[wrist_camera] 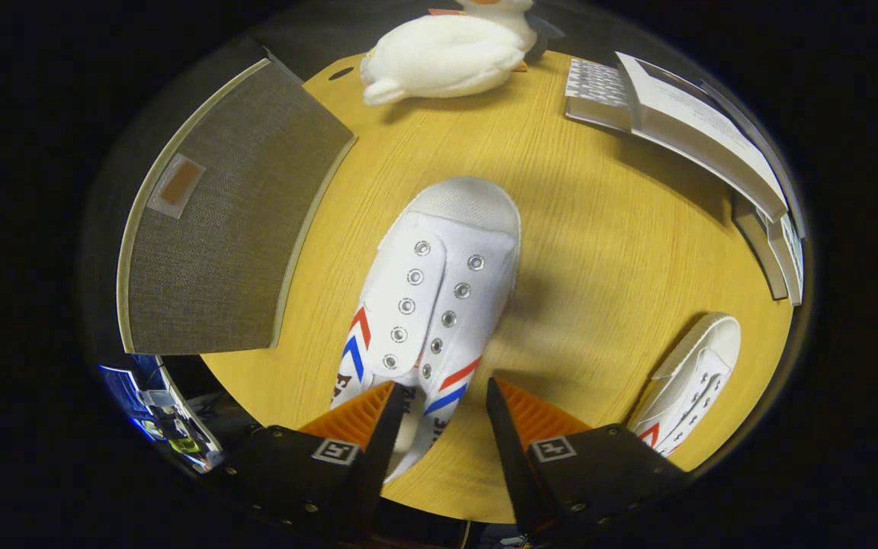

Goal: Open the storage box then place both shoes into the box .Put the left shoe in first, then the right shoe, with the right side of both shoes facing outward in a uniform manner.

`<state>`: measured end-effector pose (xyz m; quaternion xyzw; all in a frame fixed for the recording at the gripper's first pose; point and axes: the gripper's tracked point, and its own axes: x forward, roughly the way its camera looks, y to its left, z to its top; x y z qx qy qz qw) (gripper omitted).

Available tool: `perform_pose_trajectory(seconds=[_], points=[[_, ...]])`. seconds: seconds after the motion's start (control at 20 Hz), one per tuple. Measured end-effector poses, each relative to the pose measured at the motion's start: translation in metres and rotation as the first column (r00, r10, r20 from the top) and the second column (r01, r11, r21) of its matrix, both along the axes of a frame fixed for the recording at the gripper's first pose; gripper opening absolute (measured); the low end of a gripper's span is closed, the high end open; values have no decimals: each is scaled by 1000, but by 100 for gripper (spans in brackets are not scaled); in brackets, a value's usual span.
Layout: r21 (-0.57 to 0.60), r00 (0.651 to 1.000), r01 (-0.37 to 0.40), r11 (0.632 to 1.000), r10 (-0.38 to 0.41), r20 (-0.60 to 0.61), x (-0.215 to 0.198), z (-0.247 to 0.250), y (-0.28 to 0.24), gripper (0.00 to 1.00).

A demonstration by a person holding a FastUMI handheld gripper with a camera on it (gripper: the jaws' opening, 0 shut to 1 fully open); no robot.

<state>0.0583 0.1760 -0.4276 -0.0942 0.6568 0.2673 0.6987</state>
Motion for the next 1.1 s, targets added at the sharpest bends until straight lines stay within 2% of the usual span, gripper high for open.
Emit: perform_pose_trajectory(seconds=[0.1,0.15,0.2,0.25,0.4,0.8,1.1], points=[[-4,1000,9,1000,-9,-6,0,4,1,34],[-3,1000,26,1000,-26,-6,2,1,-2,34],[7,999,43,999,-43,-19,1,-2,0,16],[26,996,82,996,-81,-36,2,8,-2,5],[38,990,120,992,-117,-77,0,9,-3,5],[43,994,95,995,-92,-54,16,41,-11,5],[114,998,61,992,-63,14,15,126,3,5]])
